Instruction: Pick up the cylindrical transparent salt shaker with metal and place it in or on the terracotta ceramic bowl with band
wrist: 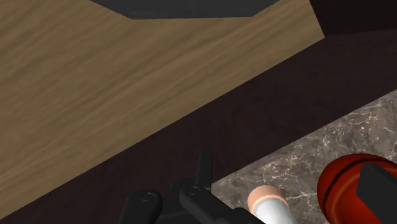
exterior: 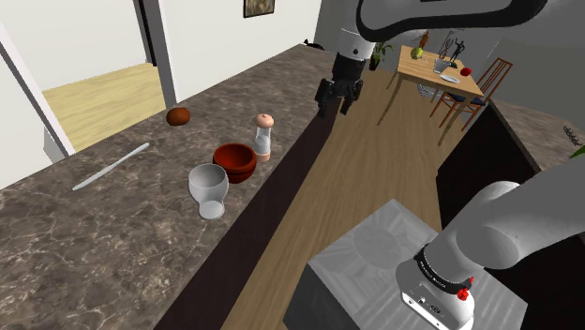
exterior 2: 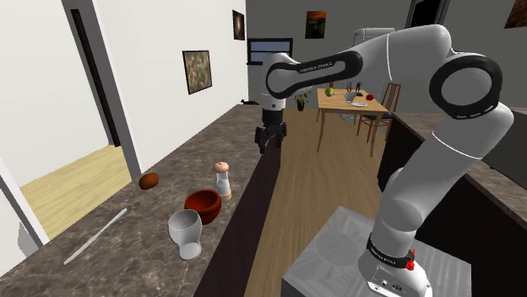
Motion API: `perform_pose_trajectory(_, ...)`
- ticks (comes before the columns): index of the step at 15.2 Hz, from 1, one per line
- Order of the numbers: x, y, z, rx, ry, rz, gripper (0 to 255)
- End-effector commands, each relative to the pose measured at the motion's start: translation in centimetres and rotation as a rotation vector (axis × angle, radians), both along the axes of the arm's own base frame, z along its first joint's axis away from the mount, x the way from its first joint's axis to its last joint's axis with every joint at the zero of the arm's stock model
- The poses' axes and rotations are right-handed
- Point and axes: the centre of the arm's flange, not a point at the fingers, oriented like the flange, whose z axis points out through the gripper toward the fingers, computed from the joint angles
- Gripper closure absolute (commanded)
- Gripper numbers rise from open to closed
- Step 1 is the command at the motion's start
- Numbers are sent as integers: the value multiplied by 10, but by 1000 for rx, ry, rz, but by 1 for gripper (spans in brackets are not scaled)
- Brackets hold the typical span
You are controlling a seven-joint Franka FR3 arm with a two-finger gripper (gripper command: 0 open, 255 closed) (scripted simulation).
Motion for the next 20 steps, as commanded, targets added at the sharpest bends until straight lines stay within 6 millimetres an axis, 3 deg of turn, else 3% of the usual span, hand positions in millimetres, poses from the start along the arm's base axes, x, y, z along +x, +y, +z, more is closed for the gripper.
perform_pose_trajectory(1, 23, 8, -13, -1, 3, -2, 0)
perform_pose_trajectory(17, 208, 79, -89, -8, 22, -15, 0)
perform_pose_trajectory(20, 208, 80, -105, -8, 22, -15, 0)
